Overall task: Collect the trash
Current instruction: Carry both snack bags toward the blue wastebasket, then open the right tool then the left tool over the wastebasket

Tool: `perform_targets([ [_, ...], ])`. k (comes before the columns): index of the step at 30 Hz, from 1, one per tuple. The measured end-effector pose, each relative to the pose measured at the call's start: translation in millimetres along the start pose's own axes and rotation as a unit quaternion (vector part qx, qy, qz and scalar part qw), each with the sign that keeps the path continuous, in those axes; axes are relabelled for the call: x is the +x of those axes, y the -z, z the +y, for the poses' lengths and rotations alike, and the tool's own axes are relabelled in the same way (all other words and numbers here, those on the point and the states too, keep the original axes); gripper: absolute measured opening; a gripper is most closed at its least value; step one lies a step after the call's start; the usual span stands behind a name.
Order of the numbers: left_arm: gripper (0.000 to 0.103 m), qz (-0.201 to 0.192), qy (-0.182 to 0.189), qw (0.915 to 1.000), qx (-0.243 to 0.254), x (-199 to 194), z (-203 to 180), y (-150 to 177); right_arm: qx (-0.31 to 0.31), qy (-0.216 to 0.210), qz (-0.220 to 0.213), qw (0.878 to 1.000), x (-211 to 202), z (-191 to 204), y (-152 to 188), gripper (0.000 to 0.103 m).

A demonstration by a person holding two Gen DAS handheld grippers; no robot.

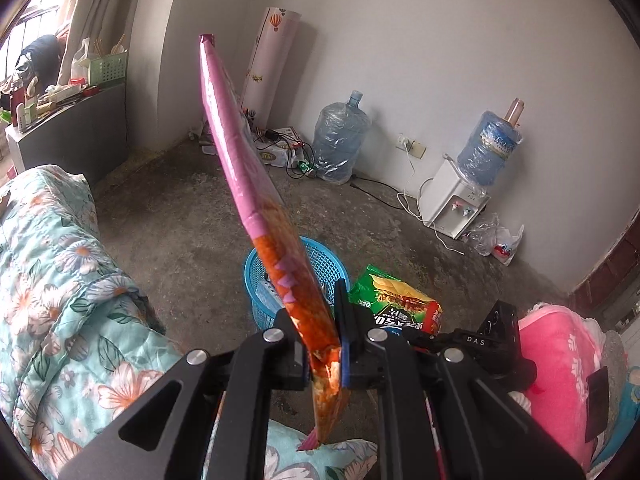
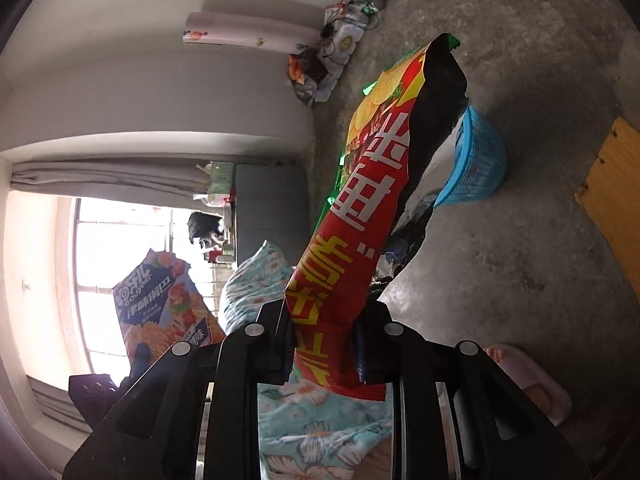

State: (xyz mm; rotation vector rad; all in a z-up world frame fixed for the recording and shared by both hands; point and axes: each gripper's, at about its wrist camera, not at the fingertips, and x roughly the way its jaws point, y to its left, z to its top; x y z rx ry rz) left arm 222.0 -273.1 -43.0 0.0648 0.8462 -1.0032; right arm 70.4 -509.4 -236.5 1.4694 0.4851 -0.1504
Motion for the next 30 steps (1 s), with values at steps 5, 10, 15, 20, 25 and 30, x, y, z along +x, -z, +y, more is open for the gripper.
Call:
perform_targets([
  [5,0.010,0.028,-0.002,0.9996,-0.007,22,8,-7,0.012,0.031,-0.023,0.999,49,-2,-28,0.022],
  [10,0.010,0.050,-0.006,0.9987,-0.007,36,12,-11,0.015,0.091,0.003,0.996,115,-19,-59,0.026],
  [15,0.010,0.073,-0.003,0.9973,-0.001,51,15,-19,0.032,0.131,0.010,0.991,123,-39,-58,0.038],
  [20,0.010,0.102,0.015,0.9946,-0.001,75,12,-33,0.024,0.114,-0.032,0.993,98,-41,-62,0.045],
  [25,0.010,0.154,0.056,0.9863,-0.020,124,1,-53,0.046,0.084,-0.074,0.993,76,-44,-71,0.045],
  [30,0.010,0.219,0.094,0.9626,-0.130,207,6,-59,0.081,0.060,-0.104,0.989,40,-61,-60,0.045],
])
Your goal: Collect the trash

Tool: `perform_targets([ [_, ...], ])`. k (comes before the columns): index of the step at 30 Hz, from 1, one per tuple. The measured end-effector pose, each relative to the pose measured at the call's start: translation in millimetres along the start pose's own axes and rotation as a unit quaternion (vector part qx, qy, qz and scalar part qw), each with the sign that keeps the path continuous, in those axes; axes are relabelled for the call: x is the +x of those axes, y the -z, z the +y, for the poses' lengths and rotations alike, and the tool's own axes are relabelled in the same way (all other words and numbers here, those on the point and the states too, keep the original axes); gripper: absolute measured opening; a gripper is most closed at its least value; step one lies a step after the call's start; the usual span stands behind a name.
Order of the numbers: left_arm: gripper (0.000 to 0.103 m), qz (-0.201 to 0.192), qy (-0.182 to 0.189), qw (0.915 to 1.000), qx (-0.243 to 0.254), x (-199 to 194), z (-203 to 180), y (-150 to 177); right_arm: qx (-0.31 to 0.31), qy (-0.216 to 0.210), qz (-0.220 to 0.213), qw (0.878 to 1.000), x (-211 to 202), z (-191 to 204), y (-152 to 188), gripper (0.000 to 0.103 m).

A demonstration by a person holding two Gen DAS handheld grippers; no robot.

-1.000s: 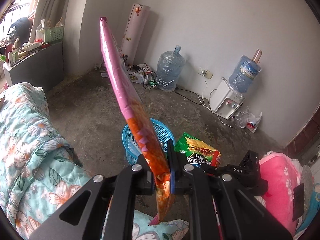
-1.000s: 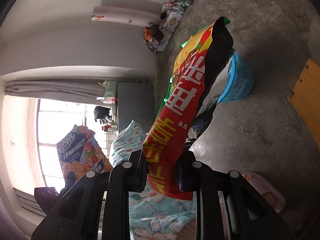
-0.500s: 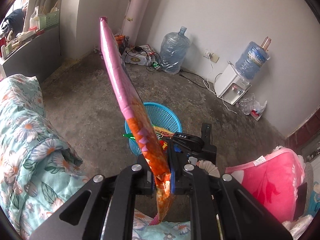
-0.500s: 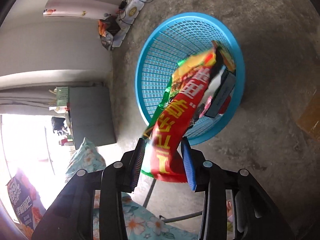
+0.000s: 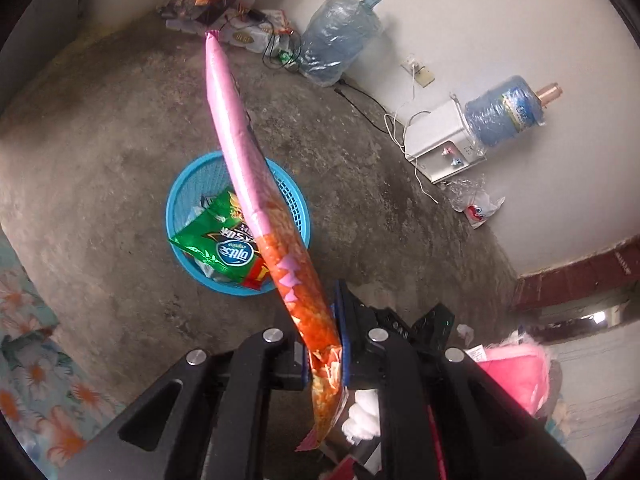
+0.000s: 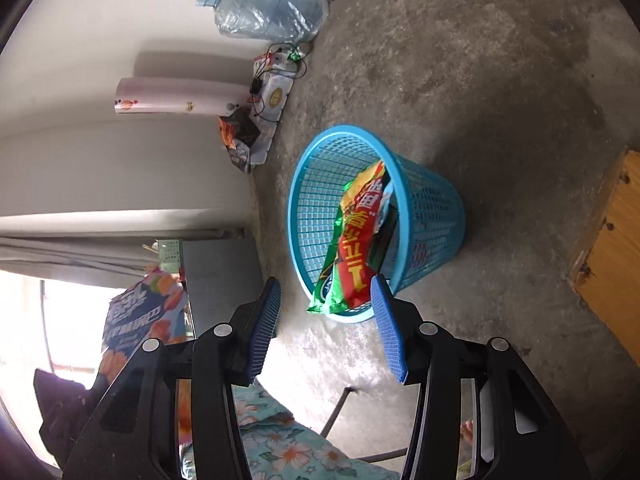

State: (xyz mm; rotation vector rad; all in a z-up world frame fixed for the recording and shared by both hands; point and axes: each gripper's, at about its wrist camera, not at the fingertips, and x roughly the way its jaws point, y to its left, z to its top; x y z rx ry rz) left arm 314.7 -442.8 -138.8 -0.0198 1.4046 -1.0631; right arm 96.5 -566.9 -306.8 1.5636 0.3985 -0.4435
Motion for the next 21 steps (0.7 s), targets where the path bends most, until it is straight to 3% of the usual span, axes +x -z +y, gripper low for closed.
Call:
perform_targets([
  [4,0.011,0.028,0.027,0.9961,-0.080,67,18,-29,0.030,-0.003,-0.016,0.999,-17,-18,-6,0.045],
  [5,0.023,0.038,0.031,0.9936,-0.102,85,26,-34,0.030,0.001,-0.016,0.999,-19,-22,-9,0.045],
  [7,0.050,0.056,-0.006,0.9872,-0.149,112,46,-38,0.033,0.008,-0.016,0.999,-20,-27,-14,0.045],
  [9,0.050,0.054,-0.042,0.9797,-0.188,124,65,-36,0.039,0.008,-0.016,0.999,-22,-32,-17,0.045],
  [11,0.051,0.049,-0.040,0.9761,-0.208,121,77,-33,0.038,0.005,-0.016,0.999,-21,-33,-16,0.045],
  [18,0.055,0.009,-0.038,0.9891,-0.142,50,65,-37,0.012,0.006,0.006,1.000,-13,-18,-4,0.045],
  [21,0.056,-0.030,-0.040,0.9974,-0.052,-6,34,-29,-0.027,0.008,0.007,1.000,-15,7,5,0.045],
])
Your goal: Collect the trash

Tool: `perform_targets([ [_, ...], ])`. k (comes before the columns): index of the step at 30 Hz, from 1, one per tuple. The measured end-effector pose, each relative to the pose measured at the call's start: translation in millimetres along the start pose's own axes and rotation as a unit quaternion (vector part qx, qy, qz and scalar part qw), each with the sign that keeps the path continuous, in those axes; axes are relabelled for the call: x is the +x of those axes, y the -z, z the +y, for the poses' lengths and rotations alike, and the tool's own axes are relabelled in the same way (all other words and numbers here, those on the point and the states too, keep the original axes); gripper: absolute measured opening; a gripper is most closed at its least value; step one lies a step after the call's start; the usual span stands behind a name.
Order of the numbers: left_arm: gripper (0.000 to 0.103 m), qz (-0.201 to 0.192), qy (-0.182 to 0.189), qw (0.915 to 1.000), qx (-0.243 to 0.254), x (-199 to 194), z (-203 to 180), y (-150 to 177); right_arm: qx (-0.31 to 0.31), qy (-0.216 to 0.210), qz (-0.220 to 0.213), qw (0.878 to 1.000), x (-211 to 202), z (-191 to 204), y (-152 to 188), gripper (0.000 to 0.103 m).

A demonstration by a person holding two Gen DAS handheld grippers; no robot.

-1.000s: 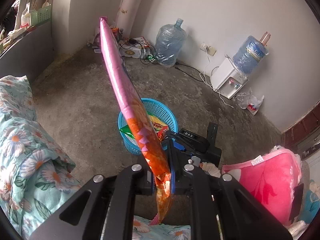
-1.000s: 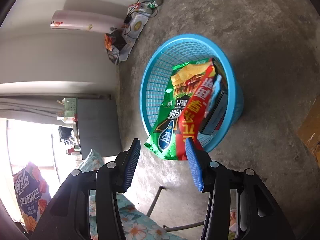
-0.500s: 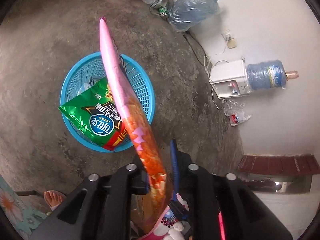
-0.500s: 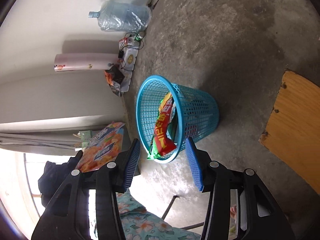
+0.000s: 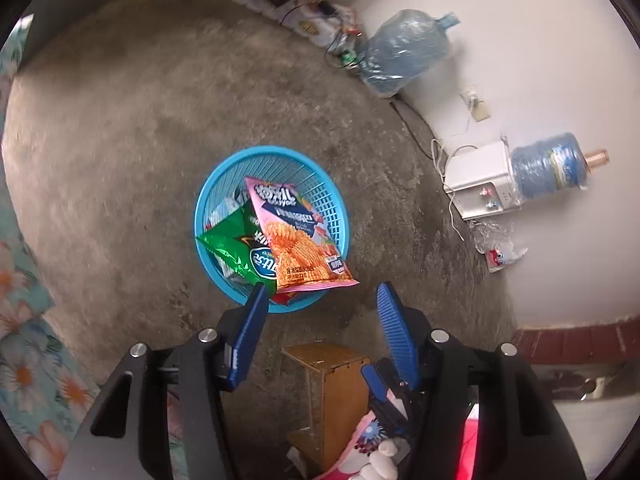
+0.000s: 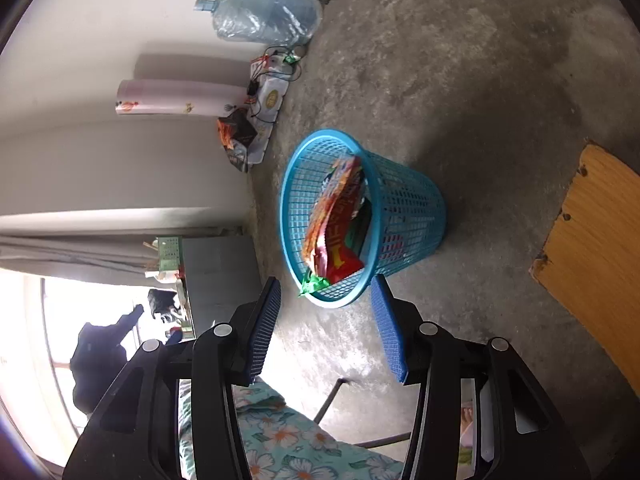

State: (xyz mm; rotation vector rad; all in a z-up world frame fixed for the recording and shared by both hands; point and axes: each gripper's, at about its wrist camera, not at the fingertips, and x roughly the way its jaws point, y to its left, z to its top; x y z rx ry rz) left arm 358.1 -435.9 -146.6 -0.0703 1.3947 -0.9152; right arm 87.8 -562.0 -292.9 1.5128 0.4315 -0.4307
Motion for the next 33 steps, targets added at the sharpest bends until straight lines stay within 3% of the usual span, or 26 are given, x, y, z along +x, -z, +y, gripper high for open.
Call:
perform_targets([
  [2,0.062,-0.037,-0.005,0.9954,0.088,-45,-21,22,-0.035,0.010,0.000,0.999,-3,23,7,0.045],
  [4,0.064,-0.080,-0.010,0.9850,0.153,-89,-32,52,-0.078,0.018,-0.003,0.997,-9,50,17,0.045],
  [7,0.071,-0.139,-0.029,0.9685,0.204,-148,-34,104,-0.170,0.034,-0.023,0.985,-28,97,41,0.045],
  [9,0.076,-0.174,-0.054,0.9598,0.214,-181,-29,136,-0.239,0.042,-0.039,0.969,-44,127,64,0.046],
  [11,0.087,-0.212,-0.079,0.9526,0.204,-212,-21,168,-0.304,0.048,-0.052,0.950,-60,156,91,0.053],
  [14,0.094,-0.271,-0.118,0.9419,0.159,-254,-5,217,-0.392,0.045,-0.063,0.917,-83,190,135,0.057],
  [18,0.097,-0.339,-0.172,0.9218,0.075,-302,23,279,-0.503,0.028,-0.103,0.858,-120,224,199,0.070],
  [22,0.098,-0.369,-0.218,0.9034,-0.009,-337,45,337,-0.579,-0.009,-0.140,0.803,-160,238,259,0.093],
  [25,0.098,-0.379,-0.284,0.8793,-0.049,-349,53,372,-0.620,-0.016,-0.160,0.768,-181,239,299,0.095],
  [27,0.098,-0.380,-0.306,0.8701,-0.071,-355,59,390,-0.638,-0.015,-0.164,0.752,-189,237,320,0.095],
  [30,0.098,-0.378,-0.329,0.8628,-0.070,-360,60,413,-0.653,-0.007,-0.166,0.739,-198,240,343,0.095],
  [33,0.098,-0.393,-0.371,0.8410,-0.034,-356,49,428,-0.657,-0.015,-0.159,0.737,-206,241,353,0.095],
])
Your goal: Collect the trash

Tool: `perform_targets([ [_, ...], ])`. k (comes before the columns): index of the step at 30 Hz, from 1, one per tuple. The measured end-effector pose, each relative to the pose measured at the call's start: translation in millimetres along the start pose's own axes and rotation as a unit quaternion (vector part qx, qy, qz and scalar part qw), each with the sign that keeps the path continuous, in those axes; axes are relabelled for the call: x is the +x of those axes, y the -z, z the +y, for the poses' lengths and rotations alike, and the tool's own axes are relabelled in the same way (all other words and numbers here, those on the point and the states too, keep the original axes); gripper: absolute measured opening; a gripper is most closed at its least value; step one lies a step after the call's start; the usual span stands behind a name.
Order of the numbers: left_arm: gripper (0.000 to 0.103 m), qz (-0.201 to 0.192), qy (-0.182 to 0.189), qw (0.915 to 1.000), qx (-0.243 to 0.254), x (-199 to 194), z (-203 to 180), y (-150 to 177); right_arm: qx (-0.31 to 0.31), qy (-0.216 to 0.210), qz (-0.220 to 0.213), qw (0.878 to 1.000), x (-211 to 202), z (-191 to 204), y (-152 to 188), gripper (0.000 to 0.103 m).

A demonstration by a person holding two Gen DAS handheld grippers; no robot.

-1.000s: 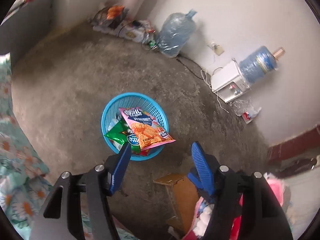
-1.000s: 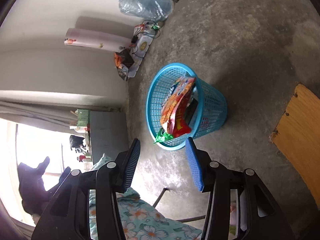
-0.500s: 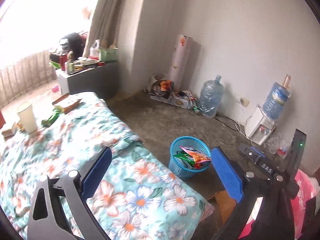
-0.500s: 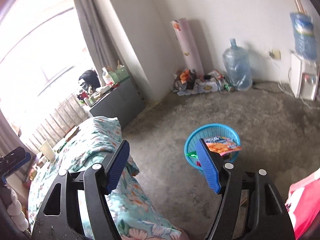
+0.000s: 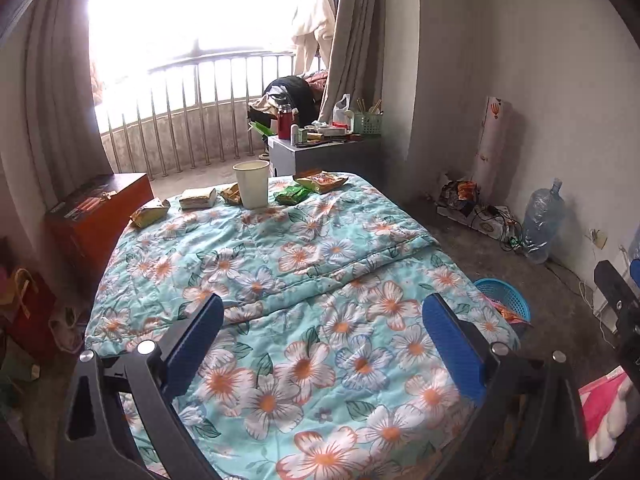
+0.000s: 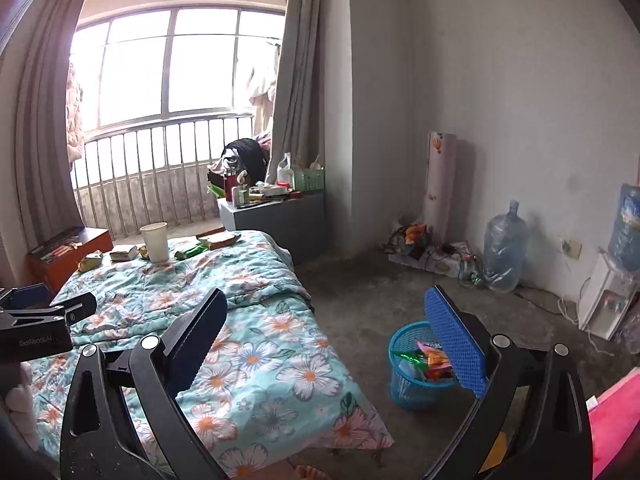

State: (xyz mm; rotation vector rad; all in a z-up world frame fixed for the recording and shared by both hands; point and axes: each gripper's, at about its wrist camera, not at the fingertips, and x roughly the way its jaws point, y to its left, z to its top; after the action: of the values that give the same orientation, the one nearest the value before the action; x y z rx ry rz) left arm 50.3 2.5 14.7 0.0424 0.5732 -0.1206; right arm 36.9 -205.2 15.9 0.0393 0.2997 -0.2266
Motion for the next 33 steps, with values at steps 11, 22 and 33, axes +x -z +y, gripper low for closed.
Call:
perform_targets([
  [11,0.098,0.011,0.021,0.9997,-0.005,2,-19,6,-0.011,0.034,0.007,0.999,-8,-2,1,0.095],
  [22,0.097,0.074,0.018,0.9959,-0.050,24,-31,26,-0.008,0.056,0.061,0.997,3,-21,26,0.095],
  [33,0.097,0.126,-0.018,0.9905,-0.052,31,-34,43,-0.066,0.048,0.180,0.980,22,-9,67,0.095],
])
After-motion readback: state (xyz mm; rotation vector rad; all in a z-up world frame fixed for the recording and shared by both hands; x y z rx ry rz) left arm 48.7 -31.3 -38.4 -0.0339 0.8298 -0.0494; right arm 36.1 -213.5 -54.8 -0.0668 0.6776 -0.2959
